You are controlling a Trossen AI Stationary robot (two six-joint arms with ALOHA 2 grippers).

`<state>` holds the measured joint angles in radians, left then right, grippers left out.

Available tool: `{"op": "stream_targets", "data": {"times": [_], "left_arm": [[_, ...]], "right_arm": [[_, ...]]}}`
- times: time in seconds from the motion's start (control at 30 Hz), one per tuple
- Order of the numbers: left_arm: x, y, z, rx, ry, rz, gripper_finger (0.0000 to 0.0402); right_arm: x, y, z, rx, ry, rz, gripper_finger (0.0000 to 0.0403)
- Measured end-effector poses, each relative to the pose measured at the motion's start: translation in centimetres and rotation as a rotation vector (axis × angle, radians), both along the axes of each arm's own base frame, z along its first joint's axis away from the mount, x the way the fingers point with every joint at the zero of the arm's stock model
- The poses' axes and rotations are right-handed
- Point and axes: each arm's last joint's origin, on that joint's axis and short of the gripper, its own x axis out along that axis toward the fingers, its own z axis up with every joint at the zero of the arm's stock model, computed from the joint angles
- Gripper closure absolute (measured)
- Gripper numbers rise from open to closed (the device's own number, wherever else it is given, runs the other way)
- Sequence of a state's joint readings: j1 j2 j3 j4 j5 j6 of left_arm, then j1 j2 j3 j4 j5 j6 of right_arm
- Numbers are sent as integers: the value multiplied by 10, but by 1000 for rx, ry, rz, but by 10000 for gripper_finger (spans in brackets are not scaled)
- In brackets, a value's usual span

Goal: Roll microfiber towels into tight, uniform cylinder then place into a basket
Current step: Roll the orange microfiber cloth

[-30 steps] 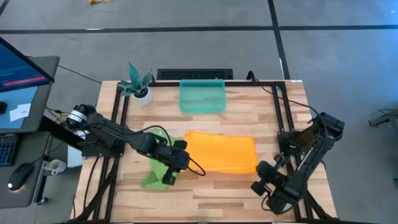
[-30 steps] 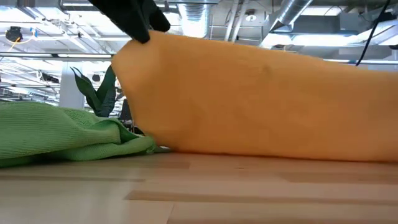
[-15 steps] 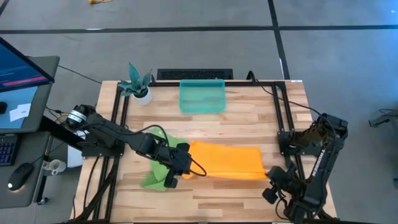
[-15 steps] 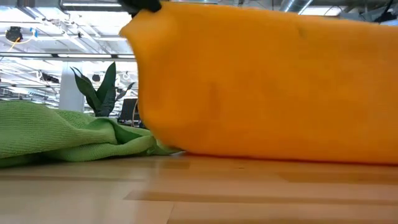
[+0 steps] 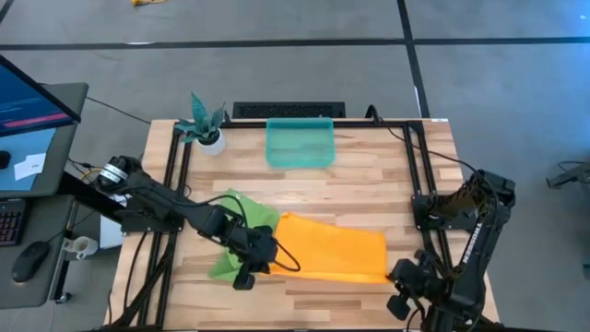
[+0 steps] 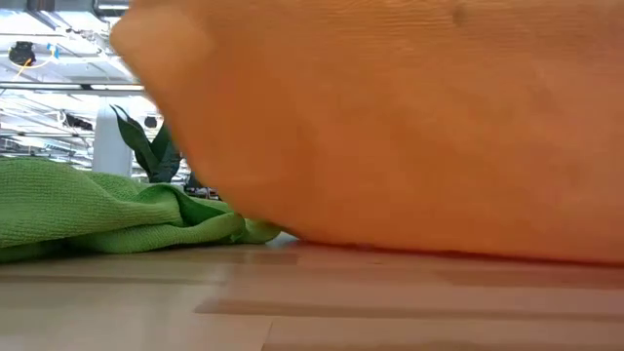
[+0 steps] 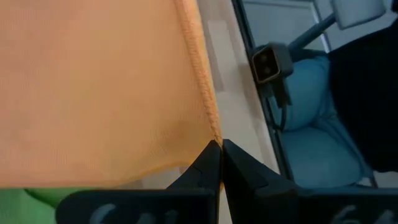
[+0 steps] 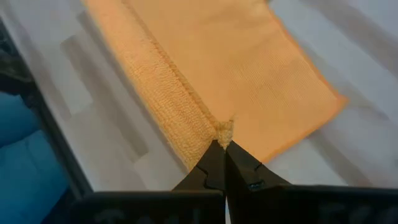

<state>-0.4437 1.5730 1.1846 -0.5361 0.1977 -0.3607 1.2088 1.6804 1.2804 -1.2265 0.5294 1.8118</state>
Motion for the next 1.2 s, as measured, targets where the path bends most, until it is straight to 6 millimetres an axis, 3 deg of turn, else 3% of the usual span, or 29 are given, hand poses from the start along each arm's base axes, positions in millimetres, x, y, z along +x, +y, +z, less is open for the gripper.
{"op": "stream_targets", "data": {"times": [0.3, 0.53, 0.67, 1.0, 1.2], "left_arm": [[-6, -15, -9, 79, -20, 4, 401], [7, -21, -48, 170, 78, -4, 402], [10, -22, -60, 188, 109, -6, 402], [9, -25, -60, 141, 157, 64, 402], [16, -13, -56, 231, 113, 68, 402]], "right_arm": [[5, 10, -21, -51, 13, 3, 391], [9, 17, -37, -57, 12, -31, 391], [13, 22, -46, -50, 15, -32, 391], [13, 32, -63, -22, 26, -71, 391], [15, 14, -60, -194, 66, -86, 391]]}}
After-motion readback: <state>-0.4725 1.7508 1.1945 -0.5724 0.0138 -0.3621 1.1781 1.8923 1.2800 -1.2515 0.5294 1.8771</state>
